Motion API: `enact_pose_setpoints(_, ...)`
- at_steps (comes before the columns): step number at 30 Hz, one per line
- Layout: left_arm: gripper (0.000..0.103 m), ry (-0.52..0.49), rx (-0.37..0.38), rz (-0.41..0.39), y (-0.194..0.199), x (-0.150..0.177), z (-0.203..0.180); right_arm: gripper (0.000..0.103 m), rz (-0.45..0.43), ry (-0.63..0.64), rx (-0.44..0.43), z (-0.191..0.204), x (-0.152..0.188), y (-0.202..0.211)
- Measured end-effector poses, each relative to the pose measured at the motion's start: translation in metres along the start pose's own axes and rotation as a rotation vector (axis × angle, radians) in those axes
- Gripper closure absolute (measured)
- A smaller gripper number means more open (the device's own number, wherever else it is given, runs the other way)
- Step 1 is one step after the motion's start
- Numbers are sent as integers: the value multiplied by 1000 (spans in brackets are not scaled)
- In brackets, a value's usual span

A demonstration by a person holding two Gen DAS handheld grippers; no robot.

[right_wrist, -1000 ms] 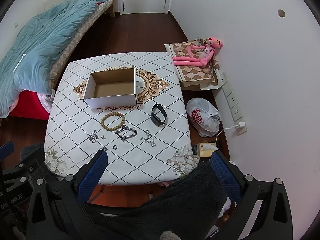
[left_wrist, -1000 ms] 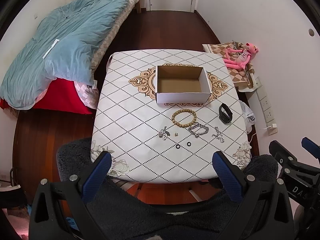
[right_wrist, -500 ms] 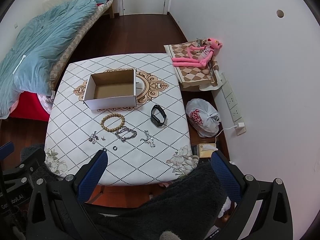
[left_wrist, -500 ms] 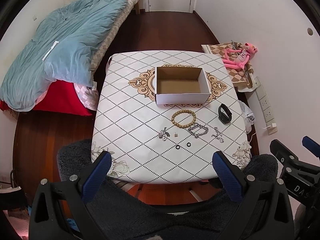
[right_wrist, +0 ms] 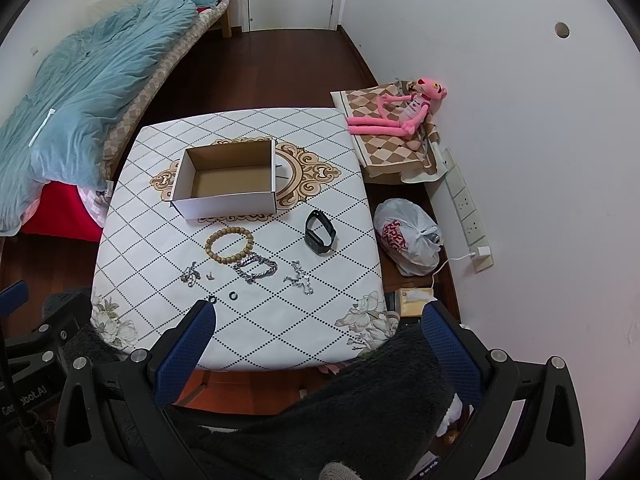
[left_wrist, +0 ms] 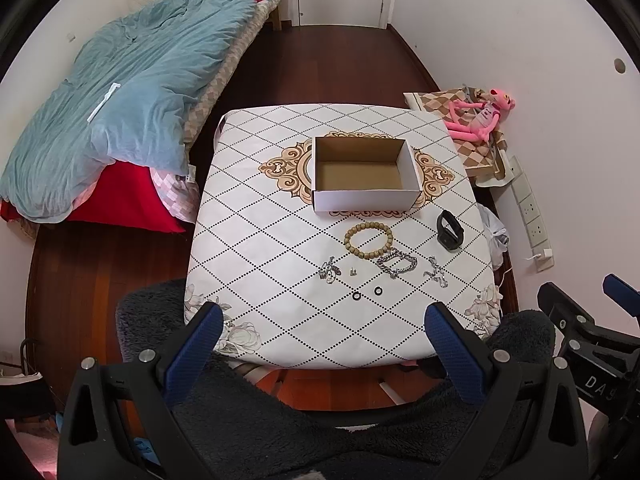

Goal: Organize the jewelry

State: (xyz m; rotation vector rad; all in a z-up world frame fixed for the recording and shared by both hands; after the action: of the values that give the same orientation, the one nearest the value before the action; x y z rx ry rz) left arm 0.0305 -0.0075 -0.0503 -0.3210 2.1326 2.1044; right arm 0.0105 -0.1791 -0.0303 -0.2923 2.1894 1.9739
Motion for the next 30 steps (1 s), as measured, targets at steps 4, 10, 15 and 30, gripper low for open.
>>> enact_pose_setpoints(4,0,0,2,-1,1,7,3,0,-5,-1,2,0,-1,1)
enact_pose_setpoints(10,0,2,2,-2,1,8,4,0,-6,-1,2,0,-1,1)
enact_pose_setpoints(15,0,1,4,-5,3,7,4,0,-9,-3,3,0,-1,2)
enact_pose_setpoints(30,0,1,4,-11,7,6,2,0,-9,-3,3,0,-1,3)
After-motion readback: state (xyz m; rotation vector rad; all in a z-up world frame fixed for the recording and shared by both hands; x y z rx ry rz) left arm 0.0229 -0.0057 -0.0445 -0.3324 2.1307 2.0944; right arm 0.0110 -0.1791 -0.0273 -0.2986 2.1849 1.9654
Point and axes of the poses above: each gripper's, at about its wrist camera, not at the fingertips, and y roughly against the way its jaws point, z to its left, x to its underside, the point moved 6 cm from there along -y, roughly the way its jaws point, and after that the axes turned 9 degrees about z, right-handed, at the moved point
